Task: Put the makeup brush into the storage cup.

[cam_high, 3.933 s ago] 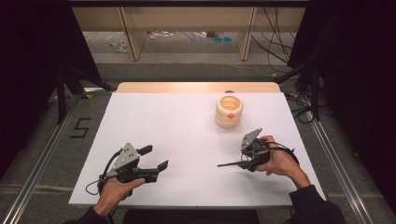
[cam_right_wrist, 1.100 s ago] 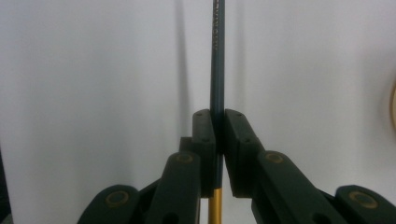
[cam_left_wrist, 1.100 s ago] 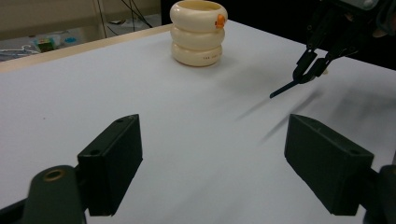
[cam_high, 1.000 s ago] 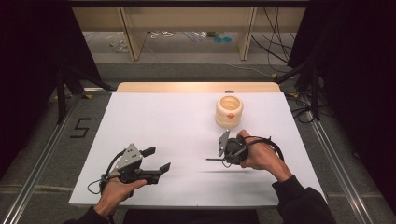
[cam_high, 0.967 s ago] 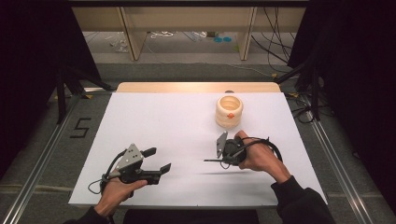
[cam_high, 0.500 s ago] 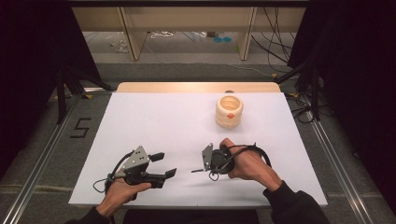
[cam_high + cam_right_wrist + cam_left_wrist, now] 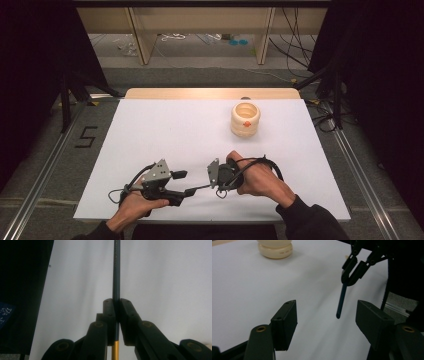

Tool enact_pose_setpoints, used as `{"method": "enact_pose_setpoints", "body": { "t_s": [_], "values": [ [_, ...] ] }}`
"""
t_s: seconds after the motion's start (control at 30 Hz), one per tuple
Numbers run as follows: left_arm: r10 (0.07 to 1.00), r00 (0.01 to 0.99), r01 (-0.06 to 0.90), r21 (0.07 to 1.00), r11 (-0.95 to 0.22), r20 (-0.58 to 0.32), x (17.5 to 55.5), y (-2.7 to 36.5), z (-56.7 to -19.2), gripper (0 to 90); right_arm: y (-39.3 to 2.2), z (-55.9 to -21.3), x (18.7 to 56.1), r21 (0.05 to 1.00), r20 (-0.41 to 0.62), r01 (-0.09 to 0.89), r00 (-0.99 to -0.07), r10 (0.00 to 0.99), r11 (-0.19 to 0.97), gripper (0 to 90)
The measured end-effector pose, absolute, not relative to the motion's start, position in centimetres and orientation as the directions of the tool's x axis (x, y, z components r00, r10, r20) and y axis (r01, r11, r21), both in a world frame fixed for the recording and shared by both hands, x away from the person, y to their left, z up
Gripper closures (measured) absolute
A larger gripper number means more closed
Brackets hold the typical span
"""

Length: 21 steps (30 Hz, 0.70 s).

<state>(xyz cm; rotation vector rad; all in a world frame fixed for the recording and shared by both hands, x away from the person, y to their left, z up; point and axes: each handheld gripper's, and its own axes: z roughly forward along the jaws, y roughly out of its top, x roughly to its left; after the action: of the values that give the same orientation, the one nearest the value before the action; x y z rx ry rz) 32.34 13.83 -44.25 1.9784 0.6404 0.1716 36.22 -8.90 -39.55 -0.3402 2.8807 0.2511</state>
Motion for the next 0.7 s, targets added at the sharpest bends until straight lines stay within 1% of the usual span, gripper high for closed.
{"method": "enact_pose_setpoints", "body": {
  "t_s": [0.07, 0.17, 0.23, 0.33, 0.37, 0.43, 0.47, 0.5, 0.6, 0.63, 0.7],
  "values": [
    [0.493, 0.857, 0.369, 0.849, -0.378, -0.152, 32.3, 13.4, -44.2, 36.4, -8.6, -39.5, 36.1, 0.138, -0.252, -0.257, -0.943, -0.217, 0.956, 83.4],
    [0.484, 0.859, 0.377, 0.848, -0.374, -0.168, 32.4, 13.1, -44.3, 37.8, -8.4, -39.5, 36.1, 0.149, -0.252, -0.265, -0.942, -0.223, 0.953, 83.4],
    [0.471, 0.867, 0.374, 0.839, -0.395, -0.164, 32.7, 12.8, -44.4, 40.1, -8.2, -39.3, 36.0, 0.157, -0.253, -0.285, -0.937, -0.241, 0.945, 83.4],
    [0.472, 0.862, 0.396, 0.825, -0.403, -0.183, 32.8, 12.6, -44.3, 42.0, -8.0, -39.2, 35.9, 0.155, -0.258, -0.284, -0.936, -0.239, 0.946, 83.4],
    [0.457, 0.868, 0.401, 0.816, -0.416, -0.194, 32.9, 12.4, -44.4, 44.0, -7.8, -39.3, 35.9, 0.158, -0.260, -0.301, -0.932, -0.255, 0.940, 83.4],
    [0.446, 0.875, 0.393, 0.816, -0.424, -0.190, 33.0, 12.3, -44.4, 44.8, -7.7, -39.3, 35.8, 0.154, -0.260, -0.297, -0.932, -0.252, 0.942, 83.4],
    [0.451, 0.872, 0.399, 0.810, -0.430, -0.190, 32.9, 12.2, -44.4, 45.9, -7.7, -39.3, 35.9, 0.154, -0.261, -0.309, -0.929, -0.263, 0.938, 83.4],
    [0.436, 0.879, 0.395, 0.808, -0.437, -0.194, 33.0, 12.1, -44.5, 46.9, -7.6, -39.4, 35.9, 0.158, -0.260, -0.317, -0.927, -0.270, 0.935, 83.4],
    [0.440, 0.875, 0.410, 0.796, -0.445, -0.205, 33.0, 11.8, -44.5, 50.4, -7.4, -39.4, 35.8, 0.154, -0.265, -0.323, -0.924, -0.276, 0.934, 83.4],
    [0.436, 0.878, 0.403, 0.793, -0.456, -0.196, 33.1, 11.7, -44.5, 52.5, -7.4, -39.4, 35.8, 0.150, -0.266, -0.330, -0.921, -0.284, 0.932, 83.4],
    [0.431, 0.878, 0.411, 0.792, -0.452, -0.209, 33.1, 11.6, -44.5, 53.4, -7.3, -39.4, 35.7, 0.149, -0.265, -0.324, -0.923, -0.278, 0.934, 83.4]
  ]
}}
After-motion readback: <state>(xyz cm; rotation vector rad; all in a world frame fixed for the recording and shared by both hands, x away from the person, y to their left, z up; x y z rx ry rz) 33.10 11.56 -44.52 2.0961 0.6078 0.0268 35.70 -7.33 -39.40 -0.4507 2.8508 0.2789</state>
